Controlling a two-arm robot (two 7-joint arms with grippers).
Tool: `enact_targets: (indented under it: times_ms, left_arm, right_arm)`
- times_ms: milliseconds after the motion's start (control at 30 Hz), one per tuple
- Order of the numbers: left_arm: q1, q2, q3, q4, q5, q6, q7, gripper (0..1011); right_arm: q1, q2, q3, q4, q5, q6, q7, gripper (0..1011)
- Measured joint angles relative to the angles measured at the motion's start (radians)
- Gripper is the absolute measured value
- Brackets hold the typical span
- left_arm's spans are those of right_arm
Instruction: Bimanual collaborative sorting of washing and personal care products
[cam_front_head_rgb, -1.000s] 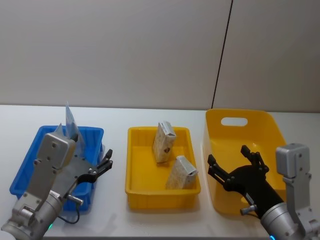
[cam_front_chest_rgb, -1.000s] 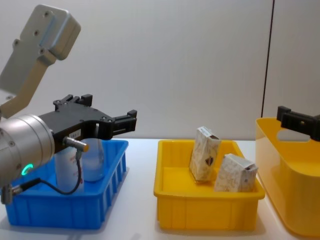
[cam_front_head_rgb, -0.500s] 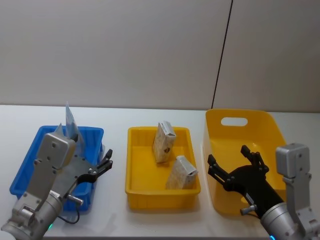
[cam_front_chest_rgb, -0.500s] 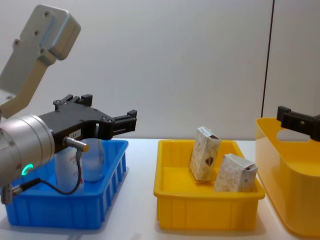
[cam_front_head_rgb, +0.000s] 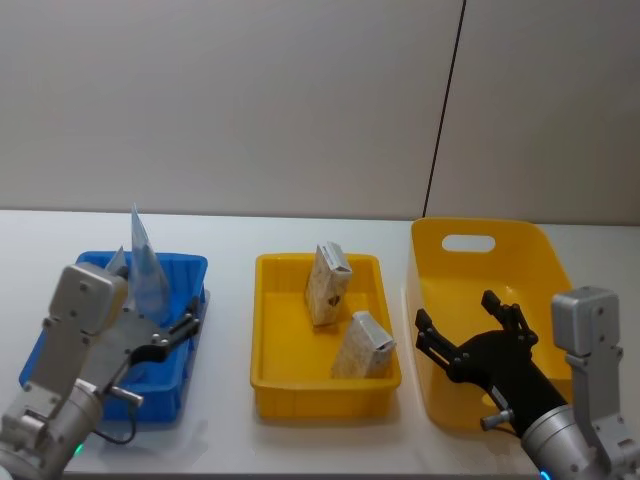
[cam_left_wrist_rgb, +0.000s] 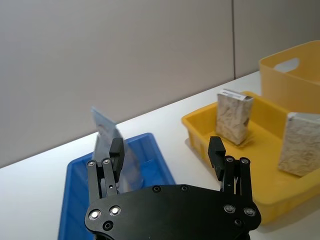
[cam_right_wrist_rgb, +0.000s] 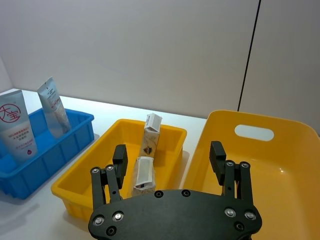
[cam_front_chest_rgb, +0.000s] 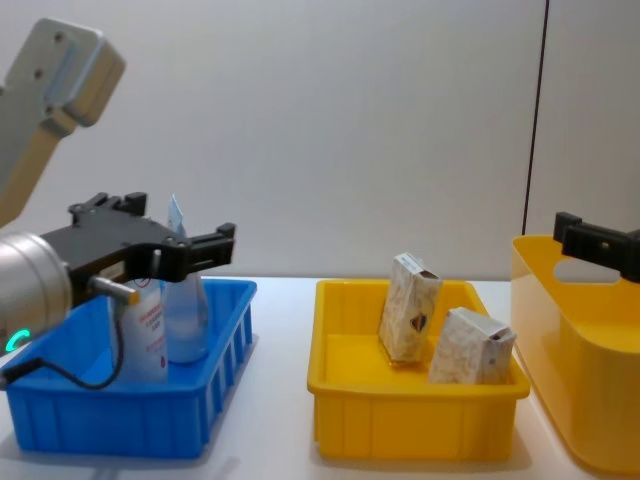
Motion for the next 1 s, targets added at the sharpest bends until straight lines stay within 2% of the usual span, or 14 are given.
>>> enact_targets:
  times_ms: [233, 567, 800, 1000]
  left_arm:
    - [0.016, 0.004, -0.043, 0.018, -0.026, 0.005, 0.010, 1001]
    - [0.025, -0.010, -0.112, 0.074, -0.112, 0.022, -0.011, 1001]
    - [0.008, -0.020, -0.136, 0.124, -0.148, 0.034, -0.038, 1001]
    - [-0.020, -0.028, -0.142, 0.172, -0.165, 0.042, -0.070, 1001]
  right_arm:
    - [0.000, 0.000, 0.000, 0.000, 0.000, 0.000, 0.000, 1000]
    - [0.000, 0.000, 0.000, 0.000, 0.000, 0.000, 0.000, 1000]
    - [0.000, 0.000, 0.000, 0.000, 0.000, 0.000, 0.000, 1000]
    - [0.000, 0.000, 0.000, 0.000, 0.000, 0.000, 0.000, 1000]
